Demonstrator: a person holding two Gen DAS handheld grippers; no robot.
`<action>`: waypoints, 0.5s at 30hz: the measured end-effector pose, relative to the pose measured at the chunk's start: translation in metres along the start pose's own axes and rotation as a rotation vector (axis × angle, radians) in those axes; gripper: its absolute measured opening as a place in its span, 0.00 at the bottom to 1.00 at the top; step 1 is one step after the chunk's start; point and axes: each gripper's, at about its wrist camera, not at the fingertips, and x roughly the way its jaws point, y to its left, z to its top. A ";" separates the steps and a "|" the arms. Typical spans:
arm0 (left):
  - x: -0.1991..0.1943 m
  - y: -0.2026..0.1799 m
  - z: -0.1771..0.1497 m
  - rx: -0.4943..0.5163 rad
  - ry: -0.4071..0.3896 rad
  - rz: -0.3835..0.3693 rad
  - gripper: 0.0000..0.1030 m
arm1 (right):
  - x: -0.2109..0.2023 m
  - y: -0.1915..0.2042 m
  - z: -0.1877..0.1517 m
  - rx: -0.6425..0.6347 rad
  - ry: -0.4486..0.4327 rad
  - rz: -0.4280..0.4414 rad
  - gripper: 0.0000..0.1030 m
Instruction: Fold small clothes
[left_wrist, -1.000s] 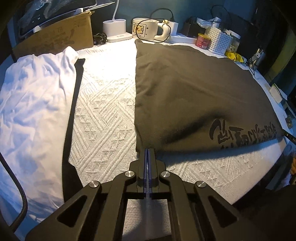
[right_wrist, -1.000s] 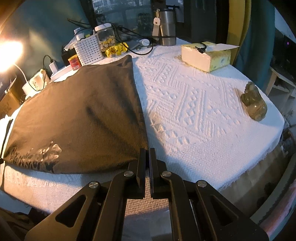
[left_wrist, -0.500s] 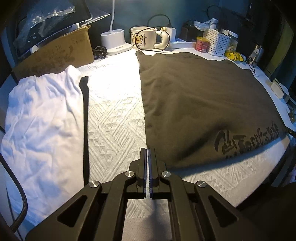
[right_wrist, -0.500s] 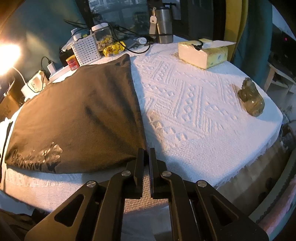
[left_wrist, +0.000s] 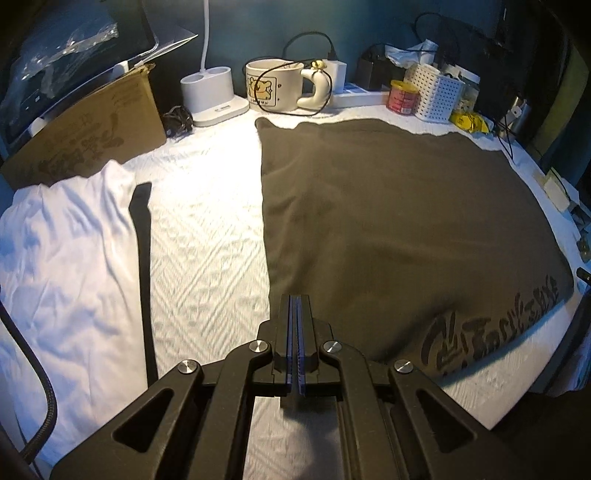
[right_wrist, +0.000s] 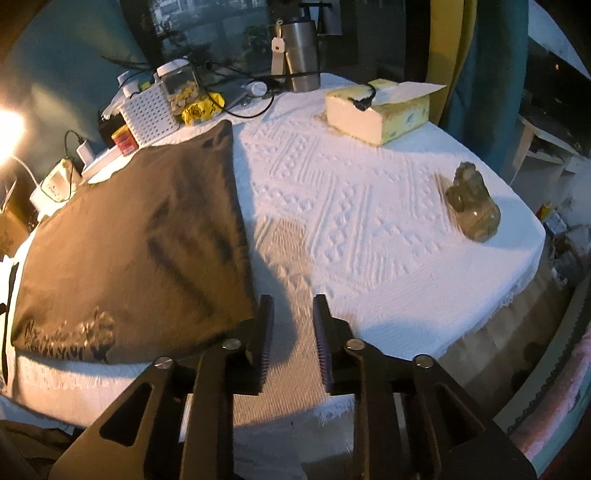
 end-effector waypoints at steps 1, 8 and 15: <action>0.002 0.000 0.005 0.002 -0.003 -0.004 0.01 | 0.003 0.002 0.003 -0.003 0.002 0.003 0.26; 0.022 0.005 0.036 -0.014 -0.025 -0.028 0.29 | 0.023 0.019 0.035 -0.036 0.001 0.023 0.26; 0.058 0.030 0.061 -0.071 -0.002 -0.004 0.29 | 0.049 0.036 0.064 -0.063 0.018 0.035 0.26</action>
